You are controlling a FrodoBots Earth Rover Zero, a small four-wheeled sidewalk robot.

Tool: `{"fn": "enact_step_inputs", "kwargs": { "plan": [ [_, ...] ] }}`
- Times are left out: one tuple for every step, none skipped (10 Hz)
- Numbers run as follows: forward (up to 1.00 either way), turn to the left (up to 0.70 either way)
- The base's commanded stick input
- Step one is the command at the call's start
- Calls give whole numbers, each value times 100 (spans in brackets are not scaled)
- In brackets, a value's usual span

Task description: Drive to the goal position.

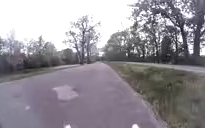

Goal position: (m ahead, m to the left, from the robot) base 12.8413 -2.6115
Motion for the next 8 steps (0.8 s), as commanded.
{"fn": "enact_step_inputs", "kwargs": {
  "plan": [
    [100, 0],
    [100, 0],
    [100, 0],
    [100, 0],
    [100, 0],
    [100, 0],
    [100, 0],
    [100, 0]
  ]
}}
